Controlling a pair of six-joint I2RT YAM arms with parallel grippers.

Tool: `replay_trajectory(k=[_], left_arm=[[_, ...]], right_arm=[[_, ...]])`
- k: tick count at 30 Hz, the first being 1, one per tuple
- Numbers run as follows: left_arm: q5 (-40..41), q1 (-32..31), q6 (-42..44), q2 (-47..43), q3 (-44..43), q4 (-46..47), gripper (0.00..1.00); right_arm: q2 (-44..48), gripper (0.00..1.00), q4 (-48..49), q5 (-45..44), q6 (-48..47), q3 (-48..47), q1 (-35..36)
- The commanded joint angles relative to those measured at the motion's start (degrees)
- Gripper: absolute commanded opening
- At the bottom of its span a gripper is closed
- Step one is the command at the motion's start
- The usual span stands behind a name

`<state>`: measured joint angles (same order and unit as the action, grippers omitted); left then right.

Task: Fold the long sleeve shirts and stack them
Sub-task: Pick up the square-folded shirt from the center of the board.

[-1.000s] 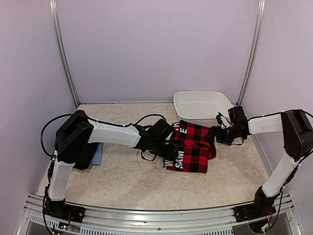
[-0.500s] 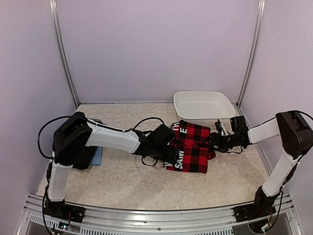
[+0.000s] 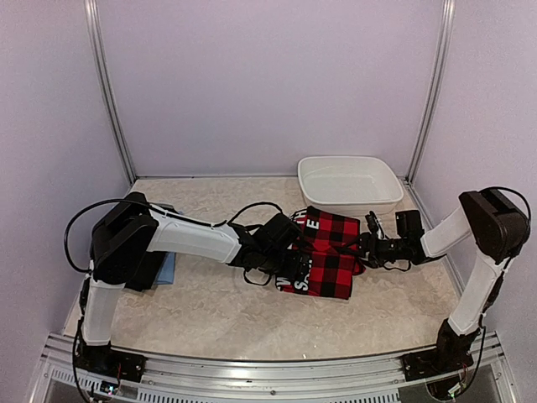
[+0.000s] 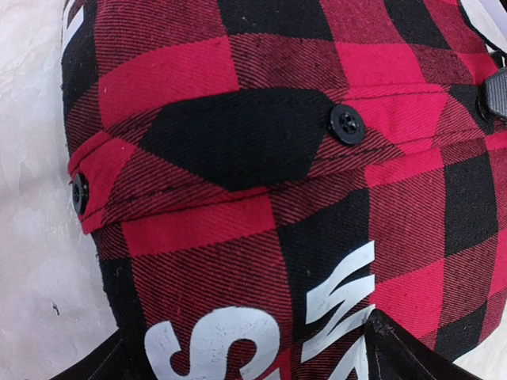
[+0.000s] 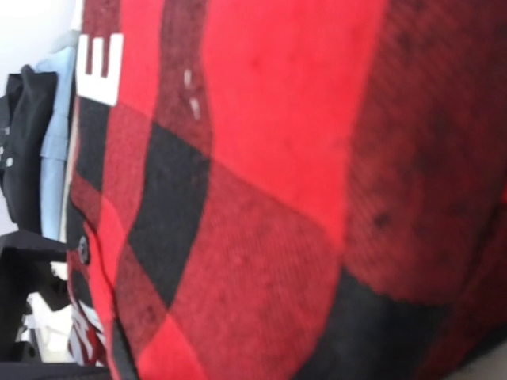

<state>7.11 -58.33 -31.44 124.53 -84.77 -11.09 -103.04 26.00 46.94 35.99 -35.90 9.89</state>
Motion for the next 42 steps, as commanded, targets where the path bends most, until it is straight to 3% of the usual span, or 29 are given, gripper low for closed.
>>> replay_trajectory(k=[1, 8, 19, 32, 36, 42], left_arm=[[-2.7, -0.6, -0.2, -0.6, 1.3, 1.7, 0.87], [-4.5, -0.8, -0.9, -1.9, 2.9, 2.2, 0.87], [-3.0, 0.5, 0.9, -5.6, 4.9, 2.3, 0.88], [-3.7, 2.0, 1.6, -4.6, 4.1, 2.3, 0.87], [-4.0, 2.1, 1.6, -4.2, 3.8, 2.2, 0.87], [-4.8, 2.0, 1.5, -3.4, 3.9, 2.9, 0.87]], right_arm=[[-2.5, 0.64, 2.0, 1.9, 4.6, 2.2, 0.1], [0.8, 0.62, -1.3, -1.4, 3.0, 2.0, 1.6], [8.3, 0.76, -17.5, -12.8, -4.0, 0.5, 1.2], [12.2, 0.77, -22.9, -21.2, -3.3, 0.8, 0.0], [9.1, 0.77, -23.1, -18.4, -3.2, -0.9, -0.4], [0.4, 0.71, -12.7, -8.2, 1.2, -0.6, 1.3]])
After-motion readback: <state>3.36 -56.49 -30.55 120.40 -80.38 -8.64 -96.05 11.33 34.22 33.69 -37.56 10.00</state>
